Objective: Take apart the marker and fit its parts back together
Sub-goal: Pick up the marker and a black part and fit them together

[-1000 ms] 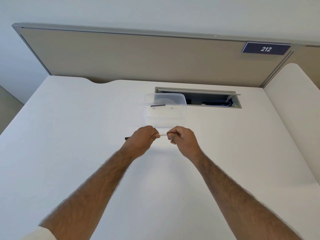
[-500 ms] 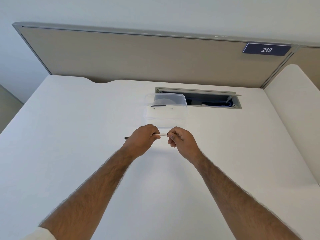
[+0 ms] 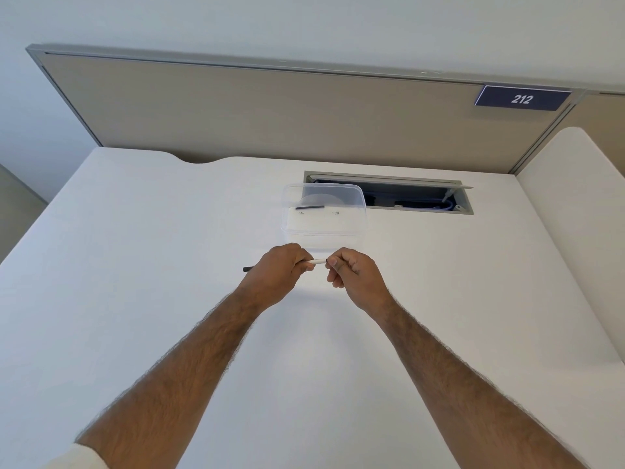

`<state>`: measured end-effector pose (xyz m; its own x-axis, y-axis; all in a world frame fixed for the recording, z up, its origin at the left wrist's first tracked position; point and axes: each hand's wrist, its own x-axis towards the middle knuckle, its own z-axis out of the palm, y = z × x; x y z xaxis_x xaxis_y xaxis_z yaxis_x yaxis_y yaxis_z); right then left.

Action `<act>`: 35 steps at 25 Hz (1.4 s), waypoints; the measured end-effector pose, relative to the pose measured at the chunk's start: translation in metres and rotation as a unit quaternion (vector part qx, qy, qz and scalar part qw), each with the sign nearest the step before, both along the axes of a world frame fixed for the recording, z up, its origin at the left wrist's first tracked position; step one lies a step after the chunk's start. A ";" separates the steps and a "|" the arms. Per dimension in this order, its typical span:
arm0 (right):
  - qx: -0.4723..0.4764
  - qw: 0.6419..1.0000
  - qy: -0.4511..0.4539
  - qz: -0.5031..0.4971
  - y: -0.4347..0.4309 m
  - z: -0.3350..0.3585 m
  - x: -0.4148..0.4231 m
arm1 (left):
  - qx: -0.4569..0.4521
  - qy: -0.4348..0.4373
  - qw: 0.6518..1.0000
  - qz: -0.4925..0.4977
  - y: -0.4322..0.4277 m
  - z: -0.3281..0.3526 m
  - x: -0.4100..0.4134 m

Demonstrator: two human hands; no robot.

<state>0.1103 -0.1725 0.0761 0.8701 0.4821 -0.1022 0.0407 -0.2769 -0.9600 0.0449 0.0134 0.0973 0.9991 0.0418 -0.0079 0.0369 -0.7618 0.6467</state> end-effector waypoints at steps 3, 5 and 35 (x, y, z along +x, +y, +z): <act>0.021 1.000 0.016 -0.011 0.002 0.002 -0.001 | -0.001 0.003 1.000 0.003 0.000 0.000 0.000; 0.031 0.999 0.017 -0.013 0.003 0.003 0.000 | -0.005 0.003 1.000 0.004 -0.001 0.002 0.000; 0.002 0.999 0.037 0.017 0.001 0.012 0.000 | 0.020 0.010 1.000 0.002 -0.006 0.008 0.002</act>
